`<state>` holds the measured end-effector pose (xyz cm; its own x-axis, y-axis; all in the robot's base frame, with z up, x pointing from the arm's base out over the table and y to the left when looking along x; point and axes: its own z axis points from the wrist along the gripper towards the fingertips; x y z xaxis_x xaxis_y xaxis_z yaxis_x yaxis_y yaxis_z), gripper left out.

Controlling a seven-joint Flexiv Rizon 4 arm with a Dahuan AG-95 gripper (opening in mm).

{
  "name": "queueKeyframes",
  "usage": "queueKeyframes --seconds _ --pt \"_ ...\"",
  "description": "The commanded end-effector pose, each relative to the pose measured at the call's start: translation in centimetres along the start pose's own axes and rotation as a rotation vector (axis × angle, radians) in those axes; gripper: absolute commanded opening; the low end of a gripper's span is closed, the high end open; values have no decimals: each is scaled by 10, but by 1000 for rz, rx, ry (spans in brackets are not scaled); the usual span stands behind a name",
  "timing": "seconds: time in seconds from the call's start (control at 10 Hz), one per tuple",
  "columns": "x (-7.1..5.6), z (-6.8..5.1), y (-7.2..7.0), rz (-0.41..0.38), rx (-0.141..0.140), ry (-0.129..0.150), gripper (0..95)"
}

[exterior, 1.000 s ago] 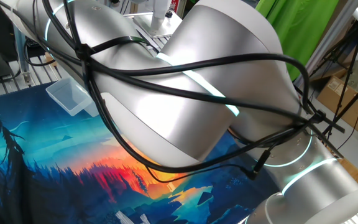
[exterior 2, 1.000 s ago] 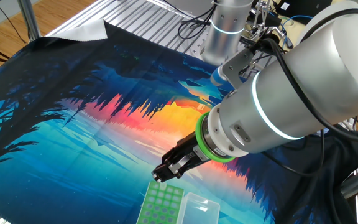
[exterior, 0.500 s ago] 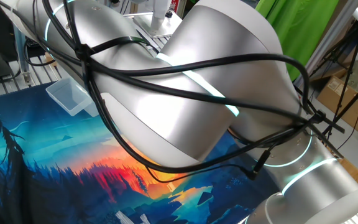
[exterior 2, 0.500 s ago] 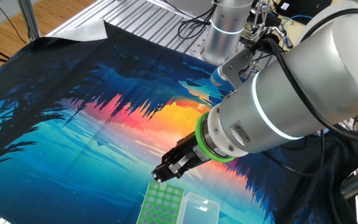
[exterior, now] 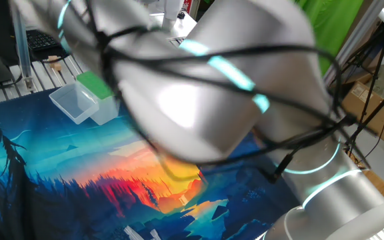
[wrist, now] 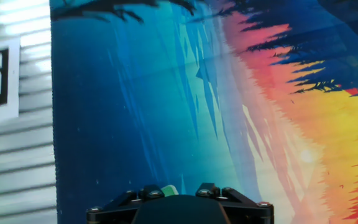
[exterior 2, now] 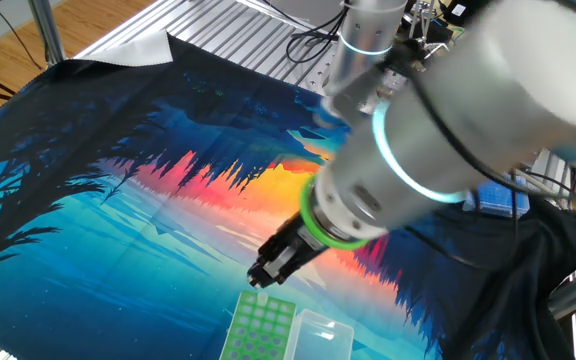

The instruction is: Insert a large pipette tip into the holder for large pipette tips

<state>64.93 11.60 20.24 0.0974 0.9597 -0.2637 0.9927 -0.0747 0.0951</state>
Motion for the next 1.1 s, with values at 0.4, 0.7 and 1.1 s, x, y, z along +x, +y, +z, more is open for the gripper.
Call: queueKeyframes --seconds 0.4,0.7,1.1 --pt "8 10 2 -215 30 170 380" --pt "12 7 4 -313 23 192 380" --pt "15 3 5 -444 -9 216 380"
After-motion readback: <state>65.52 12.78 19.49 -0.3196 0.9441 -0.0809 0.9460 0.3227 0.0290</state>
